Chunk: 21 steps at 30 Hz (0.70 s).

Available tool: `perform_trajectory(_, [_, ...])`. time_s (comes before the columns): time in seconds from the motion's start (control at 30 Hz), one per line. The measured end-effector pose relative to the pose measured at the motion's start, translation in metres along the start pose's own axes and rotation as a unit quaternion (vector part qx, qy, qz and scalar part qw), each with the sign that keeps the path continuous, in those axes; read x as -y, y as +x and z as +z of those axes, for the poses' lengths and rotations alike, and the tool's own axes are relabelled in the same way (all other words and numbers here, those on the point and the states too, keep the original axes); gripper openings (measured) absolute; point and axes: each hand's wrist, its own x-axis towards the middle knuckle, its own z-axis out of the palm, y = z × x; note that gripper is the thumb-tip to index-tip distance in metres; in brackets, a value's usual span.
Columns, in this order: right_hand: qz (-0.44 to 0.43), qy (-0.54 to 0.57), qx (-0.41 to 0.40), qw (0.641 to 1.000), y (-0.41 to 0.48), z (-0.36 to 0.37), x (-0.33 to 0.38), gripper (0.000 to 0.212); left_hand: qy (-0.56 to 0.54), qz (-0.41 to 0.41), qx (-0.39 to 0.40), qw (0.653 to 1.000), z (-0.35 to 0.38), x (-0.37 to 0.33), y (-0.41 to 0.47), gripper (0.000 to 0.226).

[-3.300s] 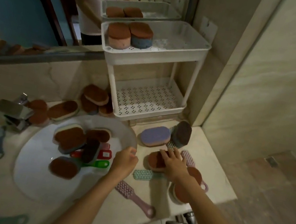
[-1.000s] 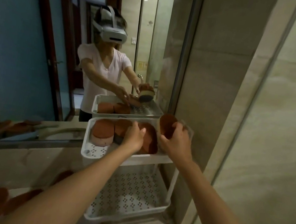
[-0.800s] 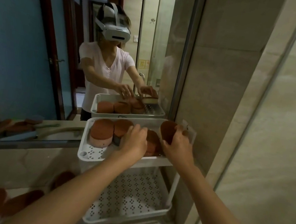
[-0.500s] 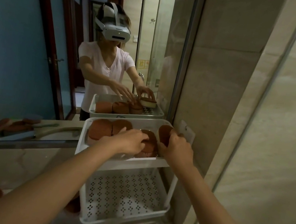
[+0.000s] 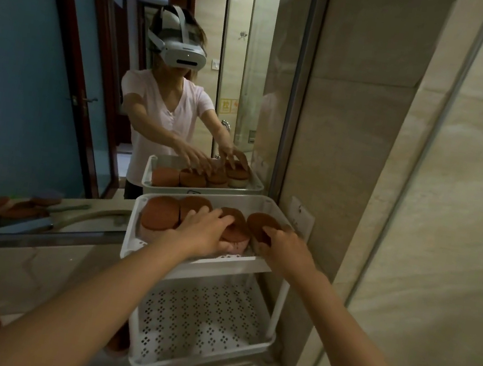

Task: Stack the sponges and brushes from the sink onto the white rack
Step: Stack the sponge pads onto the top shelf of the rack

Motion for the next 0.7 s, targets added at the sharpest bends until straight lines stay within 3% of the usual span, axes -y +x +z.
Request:
perform_trajectory(0.27, [0.016,-0.007,0.057,0.998,0.024,0.000,0.006,0.043,0.035,-0.015,-0.016,0.999,0.009,0.006,0.006,0.056])
perform_trajectory(0.7, [0.025,-0.013,0.043,0.999,0.055,0.012,0.006,0.049,0.030,-0.041,-0.051,0.997,0.017,0.012,0.023,0.052])
